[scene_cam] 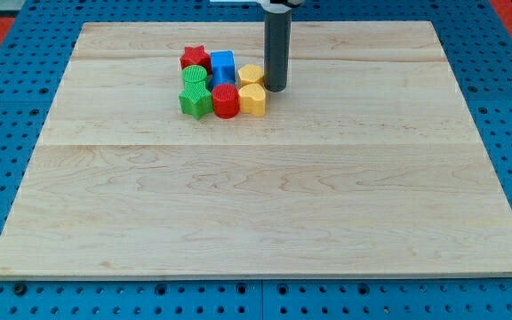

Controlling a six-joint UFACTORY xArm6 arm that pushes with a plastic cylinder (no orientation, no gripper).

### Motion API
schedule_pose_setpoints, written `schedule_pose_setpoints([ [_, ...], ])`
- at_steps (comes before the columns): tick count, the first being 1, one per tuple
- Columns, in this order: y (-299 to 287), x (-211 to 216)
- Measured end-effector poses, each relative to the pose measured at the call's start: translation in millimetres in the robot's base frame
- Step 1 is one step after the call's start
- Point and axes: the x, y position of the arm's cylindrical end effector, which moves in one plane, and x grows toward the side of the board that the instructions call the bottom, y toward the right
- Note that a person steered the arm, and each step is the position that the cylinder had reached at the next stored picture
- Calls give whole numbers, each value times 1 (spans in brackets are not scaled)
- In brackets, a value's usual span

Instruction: Separate the yellow heart from group of blocks

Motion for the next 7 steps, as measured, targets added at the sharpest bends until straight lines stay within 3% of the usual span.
schedule_pose_setpoints([
  [1,-53,0],
  [2,-65,0],
  [4,-46,45],
  [6,-29,61],
  [7,-51,69],
])
